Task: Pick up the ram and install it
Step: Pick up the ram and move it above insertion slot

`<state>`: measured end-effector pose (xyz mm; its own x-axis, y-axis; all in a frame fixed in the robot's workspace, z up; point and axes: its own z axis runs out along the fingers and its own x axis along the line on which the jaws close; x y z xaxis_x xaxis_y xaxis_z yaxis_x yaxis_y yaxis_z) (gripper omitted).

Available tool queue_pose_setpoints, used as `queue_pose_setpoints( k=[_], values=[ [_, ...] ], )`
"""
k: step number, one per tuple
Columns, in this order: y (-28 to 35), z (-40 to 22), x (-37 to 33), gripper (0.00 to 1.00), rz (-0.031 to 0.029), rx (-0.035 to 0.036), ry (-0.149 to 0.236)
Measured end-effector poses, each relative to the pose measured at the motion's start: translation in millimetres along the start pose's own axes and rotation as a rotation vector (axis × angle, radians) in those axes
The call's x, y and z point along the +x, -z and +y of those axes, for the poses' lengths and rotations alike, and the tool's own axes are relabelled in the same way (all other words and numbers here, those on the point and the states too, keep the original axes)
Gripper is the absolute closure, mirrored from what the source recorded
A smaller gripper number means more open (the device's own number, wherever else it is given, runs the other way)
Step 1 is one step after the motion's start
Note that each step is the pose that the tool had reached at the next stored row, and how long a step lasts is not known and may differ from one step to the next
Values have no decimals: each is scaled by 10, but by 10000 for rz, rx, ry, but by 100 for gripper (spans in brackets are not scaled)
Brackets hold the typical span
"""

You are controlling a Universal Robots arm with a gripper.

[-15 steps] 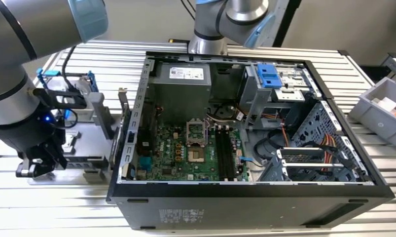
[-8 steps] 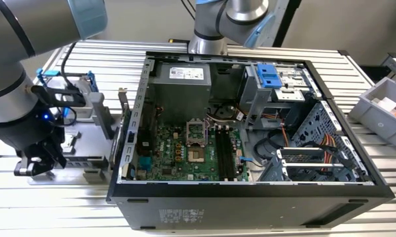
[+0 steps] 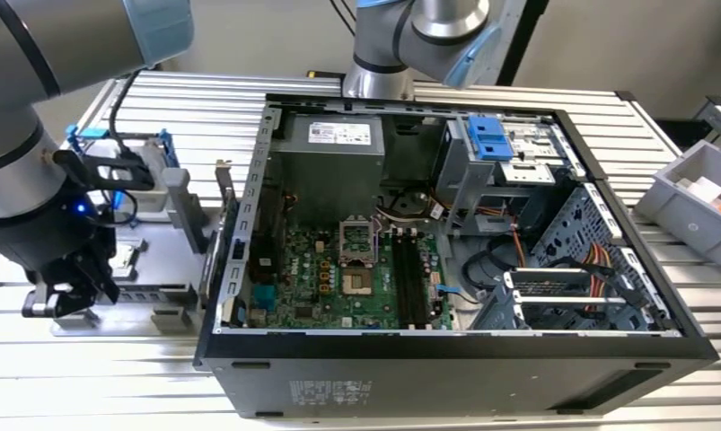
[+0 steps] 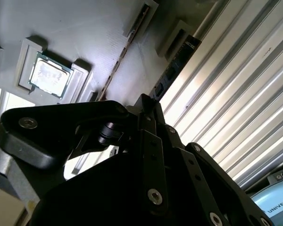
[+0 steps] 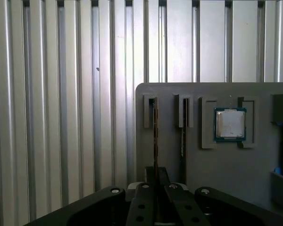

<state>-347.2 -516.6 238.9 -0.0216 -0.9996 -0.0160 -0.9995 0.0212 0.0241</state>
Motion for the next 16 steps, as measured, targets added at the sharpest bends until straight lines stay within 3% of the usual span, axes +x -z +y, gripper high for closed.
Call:
queue_pose_setpoints(
  k=[16],
  values=[
    [41,1,-1,100,1,-2,-1]
  ],
)
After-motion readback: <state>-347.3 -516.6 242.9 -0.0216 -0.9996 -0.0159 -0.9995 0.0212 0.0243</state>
